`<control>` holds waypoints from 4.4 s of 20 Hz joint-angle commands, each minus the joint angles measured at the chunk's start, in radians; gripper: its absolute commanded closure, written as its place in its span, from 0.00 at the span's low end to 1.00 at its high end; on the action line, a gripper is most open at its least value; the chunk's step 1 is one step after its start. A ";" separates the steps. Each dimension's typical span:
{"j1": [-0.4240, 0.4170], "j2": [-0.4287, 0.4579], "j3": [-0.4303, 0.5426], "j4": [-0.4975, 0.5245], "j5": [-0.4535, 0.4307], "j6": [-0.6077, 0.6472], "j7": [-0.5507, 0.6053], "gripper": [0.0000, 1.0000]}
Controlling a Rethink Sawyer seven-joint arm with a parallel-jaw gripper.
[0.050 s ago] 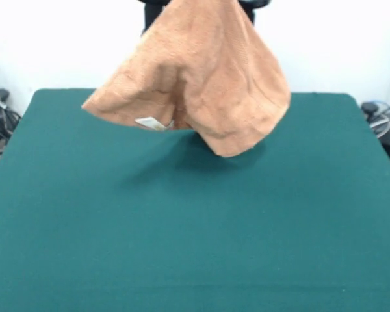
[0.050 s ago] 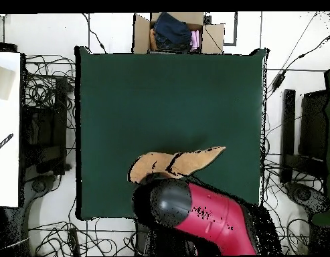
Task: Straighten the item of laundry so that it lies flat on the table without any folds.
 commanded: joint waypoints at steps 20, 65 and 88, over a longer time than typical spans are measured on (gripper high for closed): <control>-0.198 -0.019 0.200 0.164 -0.090 0.010 -0.224 1.00; -0.322 0.015 0.336 0.165 -0.125 0.062 -0.195 1.00; -0.148 0.223 0.324 0.032 -0.110 0.005 -0.075 1.00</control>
